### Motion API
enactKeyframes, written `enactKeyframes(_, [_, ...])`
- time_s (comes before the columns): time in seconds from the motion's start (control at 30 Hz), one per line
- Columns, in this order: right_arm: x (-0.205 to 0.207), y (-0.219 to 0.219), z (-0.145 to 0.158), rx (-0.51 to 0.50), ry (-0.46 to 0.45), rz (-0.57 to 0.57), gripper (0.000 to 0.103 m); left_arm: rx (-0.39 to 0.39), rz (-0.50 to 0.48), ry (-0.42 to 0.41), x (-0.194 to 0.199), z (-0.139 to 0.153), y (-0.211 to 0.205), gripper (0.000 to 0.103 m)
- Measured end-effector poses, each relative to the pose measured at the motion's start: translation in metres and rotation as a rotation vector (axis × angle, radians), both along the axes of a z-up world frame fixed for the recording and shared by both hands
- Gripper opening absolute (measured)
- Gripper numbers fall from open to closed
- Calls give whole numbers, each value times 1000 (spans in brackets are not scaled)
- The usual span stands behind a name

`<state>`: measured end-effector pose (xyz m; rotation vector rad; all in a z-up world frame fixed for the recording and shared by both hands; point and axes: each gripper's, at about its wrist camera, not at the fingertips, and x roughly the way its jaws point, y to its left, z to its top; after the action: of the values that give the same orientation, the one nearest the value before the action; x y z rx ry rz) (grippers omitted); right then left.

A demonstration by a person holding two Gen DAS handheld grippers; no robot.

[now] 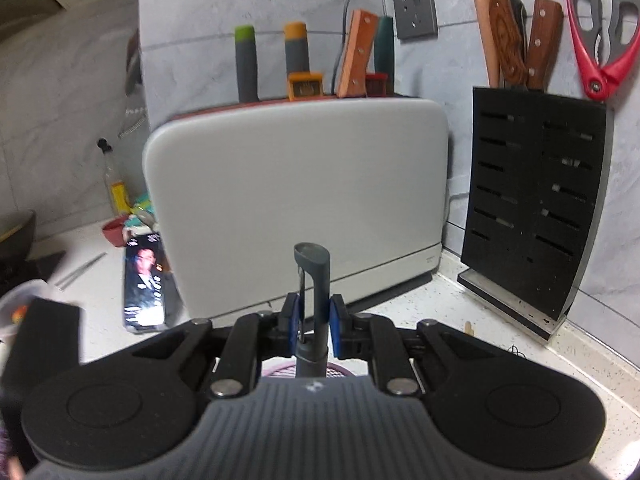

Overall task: Organize utensils
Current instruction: 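Lower the peeler into the pink cup and open the right gripper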

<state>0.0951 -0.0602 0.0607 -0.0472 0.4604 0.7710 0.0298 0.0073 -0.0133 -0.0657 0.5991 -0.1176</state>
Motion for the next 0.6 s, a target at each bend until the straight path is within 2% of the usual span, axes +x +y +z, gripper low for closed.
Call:
enactKeyframes(0.17, [5,5,-16,-37,21,2,13,-2,-5,0,0,0,2,98])
enactKeyframes(0.47, [5,0,-16,-35,40,1,14,3,-6,0,-1,0,2,98])
enactKeyframes(0.53, [7,-3,-14,-26,51,-9,20,2,-7,0,-2,1,3,98])
enactKeyframes(0.6, [8,-5,-13,-19,61,-12,33,2,-6,0,-2,1,3,98])
